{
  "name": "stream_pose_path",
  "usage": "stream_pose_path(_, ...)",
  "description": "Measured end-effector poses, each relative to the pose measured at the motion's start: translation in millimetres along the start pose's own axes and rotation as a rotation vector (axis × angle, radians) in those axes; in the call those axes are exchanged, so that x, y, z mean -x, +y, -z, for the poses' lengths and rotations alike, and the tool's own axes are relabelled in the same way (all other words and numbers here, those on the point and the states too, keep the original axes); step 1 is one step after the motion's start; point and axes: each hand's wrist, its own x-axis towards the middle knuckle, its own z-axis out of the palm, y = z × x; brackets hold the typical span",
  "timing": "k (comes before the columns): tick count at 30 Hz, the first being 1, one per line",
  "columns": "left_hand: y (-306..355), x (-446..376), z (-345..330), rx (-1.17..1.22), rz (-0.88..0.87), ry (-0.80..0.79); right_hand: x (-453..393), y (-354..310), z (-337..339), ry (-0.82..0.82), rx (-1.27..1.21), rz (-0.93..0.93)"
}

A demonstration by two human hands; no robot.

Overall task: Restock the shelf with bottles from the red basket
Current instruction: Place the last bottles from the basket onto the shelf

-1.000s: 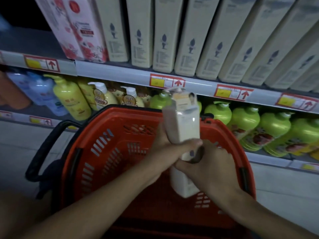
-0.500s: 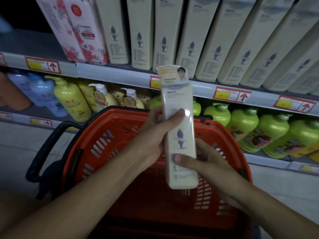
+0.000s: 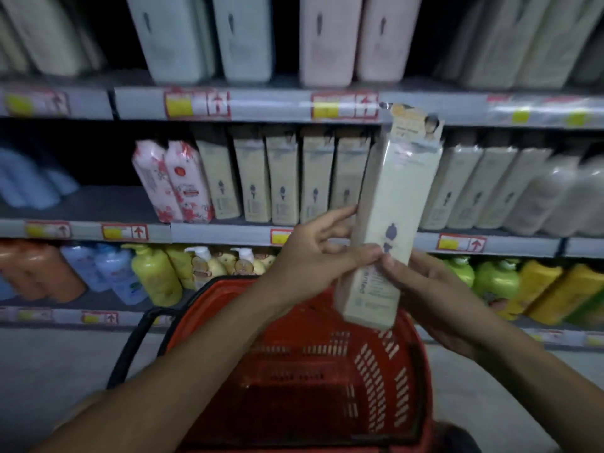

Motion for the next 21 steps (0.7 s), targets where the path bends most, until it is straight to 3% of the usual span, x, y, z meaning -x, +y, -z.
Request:
stream_pose_path(3, 49.6, -9.2, -18.2, 0.012, -0.088, -0.007, 17.1, -54.4, 7.2, 0.108, 0.104, 0.078)
stream_pose_path(9, 120.8, -23.2, -70.6, -0.139, -0.275, -0.063, 57.7, -137.7, 47.2, 0.174, 0.213, 0.298)
stream_pose_path(15, 157.7, -58.2, -131.8, -0.255, -0.422, -0.071, 68.1, -174.2, 96.2, 0.307, 0.192, 0.415)
stream_pose_path(21, 189.5, -123.2, -185.3, -0.397, -0.576, -0.028, 46.5, -217.1, 158.8, 0.414, 0.352, 0.587)
